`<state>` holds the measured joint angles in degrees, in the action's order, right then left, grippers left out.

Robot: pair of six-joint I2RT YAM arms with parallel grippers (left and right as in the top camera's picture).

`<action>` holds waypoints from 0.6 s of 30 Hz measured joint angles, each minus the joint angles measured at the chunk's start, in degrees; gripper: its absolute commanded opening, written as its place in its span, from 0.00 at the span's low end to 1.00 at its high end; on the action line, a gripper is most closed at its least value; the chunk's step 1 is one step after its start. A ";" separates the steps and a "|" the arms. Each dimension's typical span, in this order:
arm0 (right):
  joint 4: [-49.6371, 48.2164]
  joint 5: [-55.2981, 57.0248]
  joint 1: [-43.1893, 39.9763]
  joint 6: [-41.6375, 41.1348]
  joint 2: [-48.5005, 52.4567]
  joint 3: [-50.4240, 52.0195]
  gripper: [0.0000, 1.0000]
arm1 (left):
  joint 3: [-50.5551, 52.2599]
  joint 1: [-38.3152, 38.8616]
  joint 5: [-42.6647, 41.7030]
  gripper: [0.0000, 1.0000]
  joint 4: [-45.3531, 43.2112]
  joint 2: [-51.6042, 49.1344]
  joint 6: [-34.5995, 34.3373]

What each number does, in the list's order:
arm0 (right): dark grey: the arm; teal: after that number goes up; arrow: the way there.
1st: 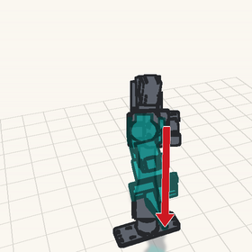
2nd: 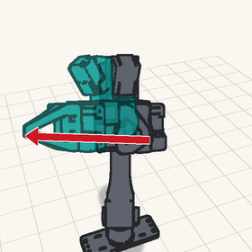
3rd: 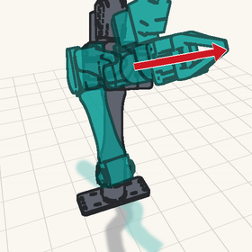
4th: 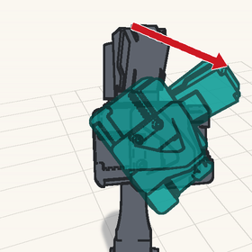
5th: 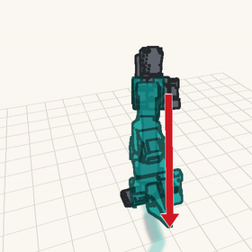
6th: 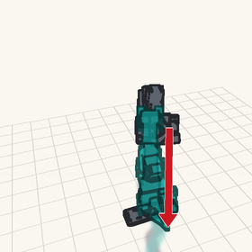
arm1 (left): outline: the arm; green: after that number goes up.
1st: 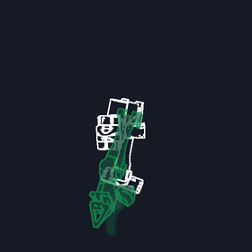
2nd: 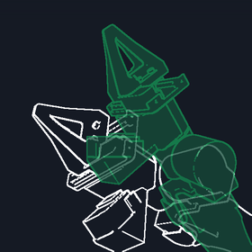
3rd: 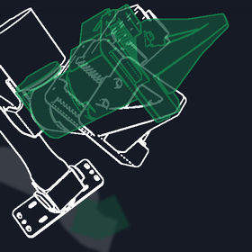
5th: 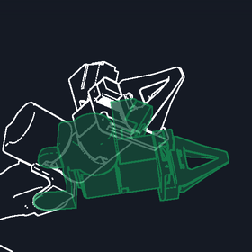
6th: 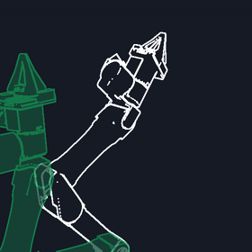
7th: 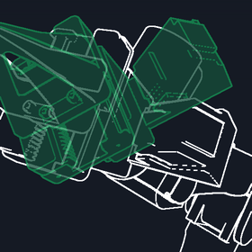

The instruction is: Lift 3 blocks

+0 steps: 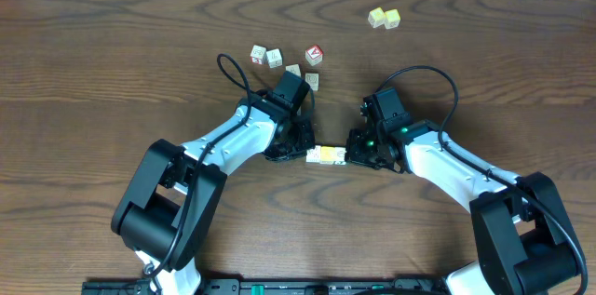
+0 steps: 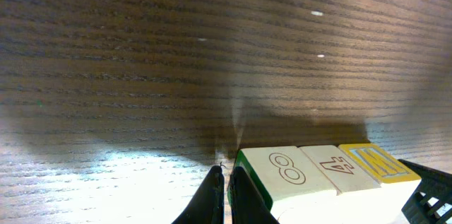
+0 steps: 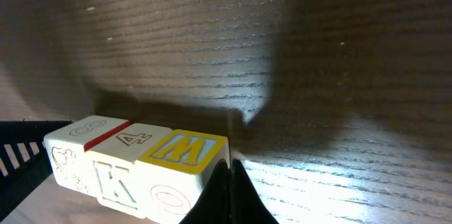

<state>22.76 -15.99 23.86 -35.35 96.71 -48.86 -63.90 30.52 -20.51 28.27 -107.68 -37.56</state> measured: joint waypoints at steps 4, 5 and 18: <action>-0.44 0.59 0.00 0.02 0.00 -0.02 0.01 | 0.00 0.02 -0.24 0.07 0.15 0.00 0.00; -0.55 0.70 0.02 0.02 0.00 0.00 0.01 | 0.00 0.04 -0.35 0.07 0.17 0.00 0.00; -0.72 2.99 0.76 1.44 0.00 0.00 0.01 | -0.74 0.94 1.38 0.07 1.95 0.00 -0.04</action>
<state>22.04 -12.99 24.62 -33.91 96.71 -48.86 -64.64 31.46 -19.14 30.22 -107.68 -37.60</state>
